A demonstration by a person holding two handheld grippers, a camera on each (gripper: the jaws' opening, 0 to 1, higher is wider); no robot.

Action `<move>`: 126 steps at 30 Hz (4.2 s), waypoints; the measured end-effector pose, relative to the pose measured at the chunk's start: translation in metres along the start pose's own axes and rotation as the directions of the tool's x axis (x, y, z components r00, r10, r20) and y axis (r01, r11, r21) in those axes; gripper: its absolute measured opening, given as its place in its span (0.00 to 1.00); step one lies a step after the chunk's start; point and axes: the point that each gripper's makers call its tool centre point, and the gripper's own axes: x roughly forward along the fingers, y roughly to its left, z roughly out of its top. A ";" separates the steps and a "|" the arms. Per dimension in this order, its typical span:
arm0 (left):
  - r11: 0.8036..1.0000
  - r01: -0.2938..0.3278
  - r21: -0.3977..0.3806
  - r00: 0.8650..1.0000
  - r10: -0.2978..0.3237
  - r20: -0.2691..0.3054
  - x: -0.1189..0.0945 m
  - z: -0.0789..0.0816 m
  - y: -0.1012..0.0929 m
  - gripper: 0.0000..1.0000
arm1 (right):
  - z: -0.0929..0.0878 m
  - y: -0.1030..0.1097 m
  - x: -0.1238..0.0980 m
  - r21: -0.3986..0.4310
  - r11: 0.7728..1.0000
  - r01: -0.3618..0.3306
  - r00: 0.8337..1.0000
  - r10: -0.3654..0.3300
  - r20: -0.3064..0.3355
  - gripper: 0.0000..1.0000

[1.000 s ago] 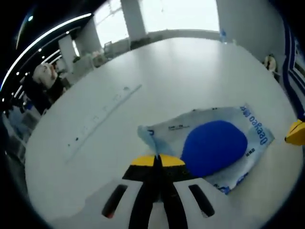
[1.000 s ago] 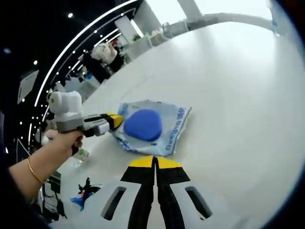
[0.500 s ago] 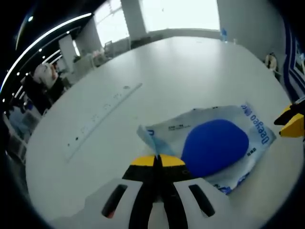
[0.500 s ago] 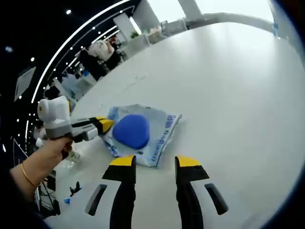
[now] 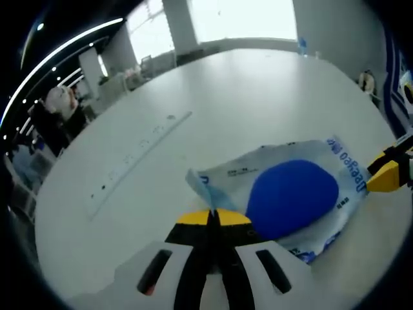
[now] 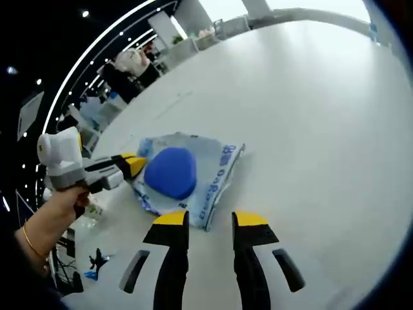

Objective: Arrange the tabletop items into an orderly group along one side of the table until the central work area is clear of visible clutter.

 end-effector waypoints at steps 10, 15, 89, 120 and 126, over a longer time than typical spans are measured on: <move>1.000 -0.030 0.001 0.998 0.030 -0.052 -0.005 -0.003 0.003 0.00 | 0.003 0.004 0.003 -0.021 1.000 -0.019 1.000 0.019 0.016 0.02; 0.999 -0.034 0.039 0.997 0.036 -0.064 -0.012 -0.003 0.002 0.00 | 0.011 0.005 -0.002 -0.065 0.998 0.001 0.999 0.002 0.039 0.01; 0.892 -0.450 -0.041 0.875 0.431 -0.220 -0.079 -0.083 0.035 0.01 | 0.047 0.059 0.062 -0.463 0.850 -0.251 0.968 0.230 -0.102 0.02; 0.879 -0.476 0.004 0.875 0.474 -0.100 -0.141 -0.044 0.017 0.46 | 0.062 0.077 0.027 -0.429 0.864 -0.265 0.956 0.293 0.000 0.57; 0.902 -0.425 -0.075 0.903 0.418 -0.098 -0.155 -0.049 0.003 0.61 | 0.056 0.092 0.007 -0.454 0.838 -0.302 0.941 0.338 -0.003 0.68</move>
